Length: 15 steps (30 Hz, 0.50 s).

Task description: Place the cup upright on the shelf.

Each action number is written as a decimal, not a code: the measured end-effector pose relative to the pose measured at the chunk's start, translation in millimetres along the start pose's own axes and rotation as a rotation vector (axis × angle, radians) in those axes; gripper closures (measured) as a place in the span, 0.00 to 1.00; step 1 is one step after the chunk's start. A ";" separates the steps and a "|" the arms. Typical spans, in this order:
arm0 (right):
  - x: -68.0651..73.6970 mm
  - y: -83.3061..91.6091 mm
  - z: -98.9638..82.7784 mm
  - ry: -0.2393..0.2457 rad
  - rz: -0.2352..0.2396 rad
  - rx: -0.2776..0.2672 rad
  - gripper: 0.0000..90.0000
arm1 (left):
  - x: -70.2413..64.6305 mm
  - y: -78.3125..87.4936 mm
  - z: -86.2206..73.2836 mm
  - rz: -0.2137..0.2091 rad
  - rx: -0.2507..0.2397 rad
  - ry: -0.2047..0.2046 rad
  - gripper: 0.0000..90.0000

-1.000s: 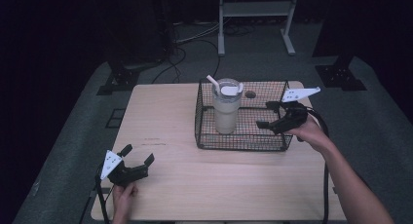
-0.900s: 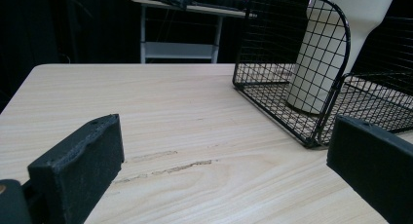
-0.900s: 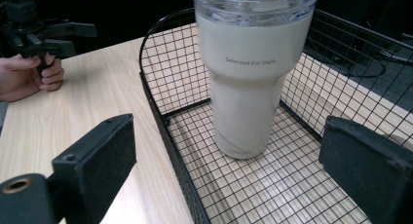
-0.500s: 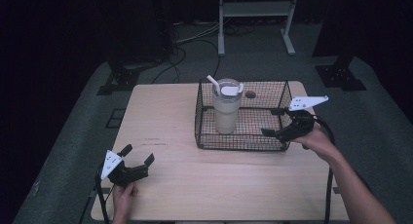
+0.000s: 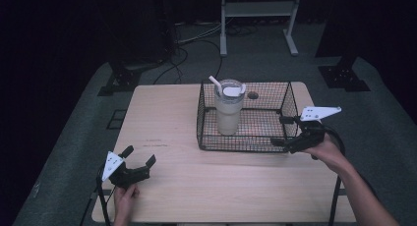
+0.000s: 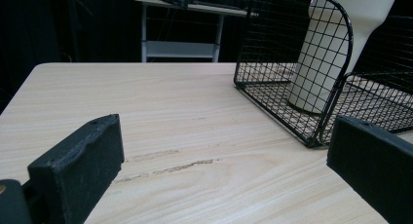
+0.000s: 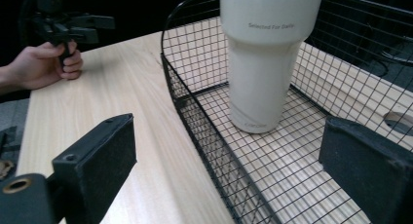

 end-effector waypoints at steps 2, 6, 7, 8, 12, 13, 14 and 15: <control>1.6 2.8 -2.8 0.005 -0.003 -0.001 0.06 | 0.1 0.0 0.0 0.000 0.000 0.001 0.00; 4.4 8.3 -8.2 -0.002 0.000 -0.010 0.06 | 0.0 0.0 0.0 0.000 0.001 0.000 0.00; 6.1 10.6 -11.1 0.002 0.000 -0.012 0.06 | 0.0 0.0 0.0 0.000 0.001 0.001 0.00; 7.0 11.7 -13.1 0.003 -0.001 -0.009 0.06 | 0.0 0.0 0.0 0.000 0.001 0.001 0.00; 8.3 14.1 -19.1 0.000 -0.002 -0.004 0.06 | 0.0 0.0 -0.1 0.000 0.002 -0.001 0.00; 8.1 15.9 -22.5 -0.002 -0.005 -0.005 0.06 | -0.1 -0.1 -0.1 0.000 0.002 -0.001 0.00; 7.8 16.7 -24.3 -0.006 -0.007 -0.004 0.06 | -0.1 -0.1 0.0 0.000 0.001 -0.001 0.00; 7.7 17.6 -26.0 -0.011 -0.007 -0.004 0.06 | -0.1 -0.1 0.0 0.000 0.001 -0.001 0.00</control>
Point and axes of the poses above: each handheld gripper's, and its own axes: y roughly backward along the jaws, z roughly out of its top, x roughly to its left, the point moved 7 cm from there along -y, roughly forward along the jaws, and after that the axes turned 14 degrees about -z, right-handed, at the moved point
